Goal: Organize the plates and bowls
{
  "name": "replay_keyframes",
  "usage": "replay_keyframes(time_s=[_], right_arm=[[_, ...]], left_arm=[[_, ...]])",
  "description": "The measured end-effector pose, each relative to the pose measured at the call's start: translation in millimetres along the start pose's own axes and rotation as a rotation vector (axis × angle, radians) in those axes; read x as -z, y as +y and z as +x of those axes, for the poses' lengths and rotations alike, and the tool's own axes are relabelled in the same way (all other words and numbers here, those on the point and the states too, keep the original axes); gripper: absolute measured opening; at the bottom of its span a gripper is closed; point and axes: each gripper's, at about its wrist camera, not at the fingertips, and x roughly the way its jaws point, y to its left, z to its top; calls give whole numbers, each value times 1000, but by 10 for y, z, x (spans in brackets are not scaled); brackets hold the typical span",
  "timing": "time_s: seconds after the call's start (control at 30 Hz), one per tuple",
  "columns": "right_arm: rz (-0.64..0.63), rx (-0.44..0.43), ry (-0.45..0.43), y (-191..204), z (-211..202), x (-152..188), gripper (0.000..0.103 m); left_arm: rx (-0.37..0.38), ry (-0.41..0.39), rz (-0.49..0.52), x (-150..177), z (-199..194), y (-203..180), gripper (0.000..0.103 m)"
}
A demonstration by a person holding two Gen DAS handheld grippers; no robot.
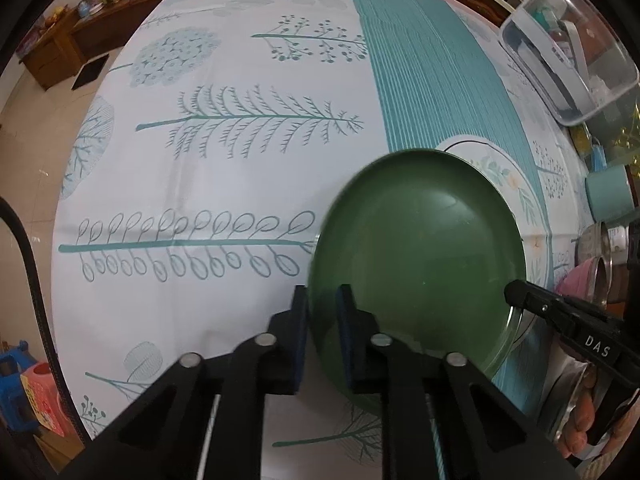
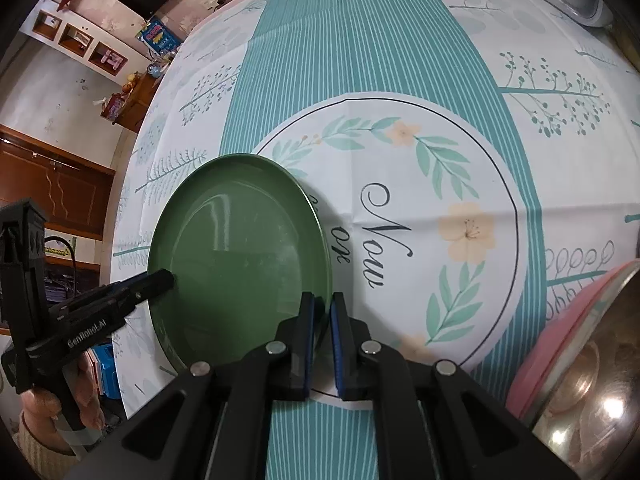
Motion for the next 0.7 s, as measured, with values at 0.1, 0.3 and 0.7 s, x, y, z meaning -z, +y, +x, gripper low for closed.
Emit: replay_keyframes(time_s=[0.1,0.3,0.7], right_arm=[[-3,-14,-11,-5,-71,30,7],[-9,-29,-33,-32,-309,118,6],[-17,-123,-33,32,-870,726,6]], left_arm=[[23,1,4,43,-56,3,10],[141,-18,-1,181,-286,15,10],[266,-56,45,899,-1040,9,10]])
